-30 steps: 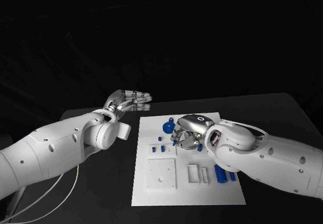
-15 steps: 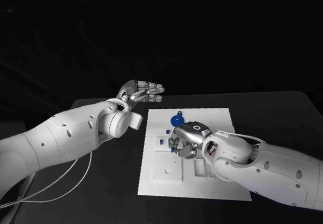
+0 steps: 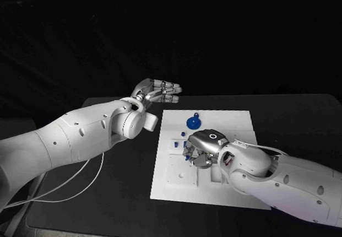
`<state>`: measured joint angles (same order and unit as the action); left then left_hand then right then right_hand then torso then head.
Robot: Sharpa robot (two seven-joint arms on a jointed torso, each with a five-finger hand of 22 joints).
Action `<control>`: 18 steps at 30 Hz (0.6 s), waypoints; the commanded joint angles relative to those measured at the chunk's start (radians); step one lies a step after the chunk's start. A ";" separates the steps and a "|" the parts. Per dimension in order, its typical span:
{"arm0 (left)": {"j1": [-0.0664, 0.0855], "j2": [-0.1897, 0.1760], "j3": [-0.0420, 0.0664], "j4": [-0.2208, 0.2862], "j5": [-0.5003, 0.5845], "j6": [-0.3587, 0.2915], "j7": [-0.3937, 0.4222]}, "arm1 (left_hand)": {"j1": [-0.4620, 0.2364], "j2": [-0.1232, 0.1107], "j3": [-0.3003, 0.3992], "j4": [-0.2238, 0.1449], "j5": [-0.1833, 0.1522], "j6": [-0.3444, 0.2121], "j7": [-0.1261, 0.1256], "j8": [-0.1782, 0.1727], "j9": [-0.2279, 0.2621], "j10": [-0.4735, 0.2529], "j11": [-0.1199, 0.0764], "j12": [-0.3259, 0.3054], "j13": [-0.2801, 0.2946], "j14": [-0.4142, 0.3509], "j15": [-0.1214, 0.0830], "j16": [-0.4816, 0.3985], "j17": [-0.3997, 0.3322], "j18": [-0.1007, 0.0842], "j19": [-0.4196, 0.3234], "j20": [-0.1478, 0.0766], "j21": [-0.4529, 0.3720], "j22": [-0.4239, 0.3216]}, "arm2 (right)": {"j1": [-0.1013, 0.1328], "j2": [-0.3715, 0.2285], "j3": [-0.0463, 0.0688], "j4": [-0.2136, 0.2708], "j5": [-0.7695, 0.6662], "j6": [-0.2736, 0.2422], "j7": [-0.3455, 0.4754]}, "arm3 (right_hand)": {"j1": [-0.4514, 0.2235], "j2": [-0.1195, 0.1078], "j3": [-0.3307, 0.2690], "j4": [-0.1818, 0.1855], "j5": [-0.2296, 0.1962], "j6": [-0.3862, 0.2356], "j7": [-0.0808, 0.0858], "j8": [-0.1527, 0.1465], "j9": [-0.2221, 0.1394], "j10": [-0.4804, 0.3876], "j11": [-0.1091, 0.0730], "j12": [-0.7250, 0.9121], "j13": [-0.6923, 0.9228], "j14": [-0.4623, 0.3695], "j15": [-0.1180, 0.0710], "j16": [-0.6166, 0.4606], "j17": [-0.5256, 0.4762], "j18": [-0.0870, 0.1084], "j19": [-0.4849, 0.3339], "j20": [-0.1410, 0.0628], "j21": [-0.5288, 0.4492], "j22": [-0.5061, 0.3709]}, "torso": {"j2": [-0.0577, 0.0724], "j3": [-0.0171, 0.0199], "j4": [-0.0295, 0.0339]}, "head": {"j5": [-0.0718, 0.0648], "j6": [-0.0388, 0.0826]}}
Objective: Assemble the parts on the task board
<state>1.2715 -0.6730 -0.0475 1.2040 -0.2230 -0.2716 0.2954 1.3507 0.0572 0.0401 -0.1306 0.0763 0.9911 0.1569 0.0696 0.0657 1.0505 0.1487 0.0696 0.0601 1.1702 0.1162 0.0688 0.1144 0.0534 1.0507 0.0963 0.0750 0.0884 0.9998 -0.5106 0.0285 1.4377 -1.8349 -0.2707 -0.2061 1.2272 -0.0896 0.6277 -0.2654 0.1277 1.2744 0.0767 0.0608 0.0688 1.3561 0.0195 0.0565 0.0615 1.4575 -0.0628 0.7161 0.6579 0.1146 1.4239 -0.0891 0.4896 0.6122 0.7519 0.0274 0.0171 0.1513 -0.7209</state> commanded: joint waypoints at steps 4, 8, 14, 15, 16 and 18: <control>0.002 -0.003 0.001 0.003 -0.003 0.015 0.003 | -0.001 -0.005 -0.008 0.000 -0.007 -0.010 0.001 0.000 0.001 -0.006 0.000 0.001 0.000 -0.008 0.003 -0.002 -0.001 -0.003 0.003 0.004 0.004 -0.003 | -0.005 -0.007 -0.002 0.001 -0.027 0.005 -0.012 | -0.005 0.005 0.006 0.002 -0.001 0.009 -0.002 0.003 0.001 0.009 0.001 0.003 0.001 0.002 -0.006 0.004 0.001 0.008 0.007 -0.001 -0.007 0.006 | 0.000 0.0003 -0.0038 | 0.008 -0.004; 0.002 -0.005 0.001 0.002 -0.003 0.016 0.003 | -0.001 -0.005 -0.008 0.000 -0.007 -0.010 0.001 0.000 0.001 -0.006 0.000 0.001 0.000 -0.008 0.003 -0.002 -0.001 -0.003 0.003 0.004 0.004 -0.003 | -0.007 -0.007 -0.003 0.001 -0.027 0.009 -0.015 | -0.005 0.005 0.006 0.002 -0.001 0.009 -0.002 0.003 0.001 0.009 0.001 0.003 0.001 0.002 -0.006 0.004 0.001 0.008 0.007 -0.001 -0.007 0.006 | 0.000 0.0006 -0.0030 | 0.007 -0.005; 0.002 -0.005 0.001 0.001 -0.001 0.018 0.002 | 0.000 -0.005 -0.010 0.000 -0.007 -0.012 0.001 0.000 0.001 -0.007 0.000 0.001 0.000 -0.008 0.003 -0.002 -0.001 -0.003 0.003 0.005 0.004 -0.004 | -0.008 -0.006 -0.006 -0.007 -0.030 0.023 -0.019 | -0.005 0.005 0.008 0.001 -0.002 0.009 -0.002 0.003 0.001 0.010 0.001 0.003 0.001 0.002 -0.006 0.005 0.001 0.008 0.007 -0.001 -0.008 0.008 | 0.000 0.0009 -0.0020 | 0.008 -0.008; 0.002 -0.005 0.001 0.001 0.000 0.019 0.002 | 0.000 -0.005 -0.010 0.000 -0.007 -0.012 0.001 0.000 0.001 -0.007 0.000 0.001 0.000 -0.008 0.003 -0.002 -0.001 -0.003 0.003 0.005 0.004 -0.004 | -0.008 -0.006 -0.006 -0.008 -0.031 0.024 -0.020 | -0.005 0.005 0.008 0.001 -0.002 0.009 -0.002 0.003 0.001 0.010 0.001 0.003 0.001 0.002 -0.006 0.005 0.001 0.008 0.007 -0.001 -0.008 0.008 | 0.000 0.0008 -0.0022 | 0.008 -0.008; 0.002 -0.005 0.001 0.001 0.000 0.019 0.002 | 0.000 -0.005 -0.010 0.000 -0.007 -0.012 0.001 0.000 0.001 -0.007 0.000 0.001 0.000 -0.008 0.003 -0.002 -0.001 -0.003 0.003 0.005 0.004 -0.004 | -0.008 -0.006 -0.007 -0.009 -0.031 0.026 -0.020 | -0.005 0.005 0.008 0.001 -0.002 0.009 -0.002 0.003 0.001 0.010 0.001 0.003 0.001 0.002 -0.006 0.005 0.001 0.008 0.007 -0.001 -0.008 0.008 | 0.000 0.0008 -0.0026 | 0.009 -0.008; 0.002 -0.005 0.001 0.001 0.000 0.019 0.002 | 0.000 -0.005 -0.010 0.000 -0.007 -0.012 0.001 0.000 0.001 -0.007 0.000 0.001 0.000 -0.008 0.003 -0.002 -0.001 -0.003 0.003 0.005 0.004 -0.004 | -0.008 -0.005 -0.009 -0.011 -0.031 0.029 -0.020 | -0.006 0.004 0.008 0.001 0.001 0.009 -0.002 0.003 0.001 0.009 0.001 0.003 0.001 0.001 -0.006 0.006 0.001 0.007 0.007 -0.001 -0.010 0.011 | 0.000 0.0005 -0.0027 | 0.009 -0.010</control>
<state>1.2716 -0.6788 -0.0475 1.2034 -0.2230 -0.2669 0.2923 1.3507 0.0572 0.0344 -0.1305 0.0726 0.9840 0.1569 0.0696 0.0656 1.0506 0.1486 0.0696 0.0601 1.1665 0.1199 0.0688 0.1145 0.0534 1.0507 0.0963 0.0750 0.0857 0.9926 -0.5168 0.0207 1.4272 -1.8484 -0.2630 -0.2205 1.2271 -0.0898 0.6297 -0.2635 0.1276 1.2783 0.0736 0.0584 0.0688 1.3597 0.0233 0.0564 0.0612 1.4575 -0.0628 0.7161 0.6577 0.1121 1.4239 -0.0890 0.4858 0.6212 0.7517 0.0281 0.0148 0.1593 -0.7292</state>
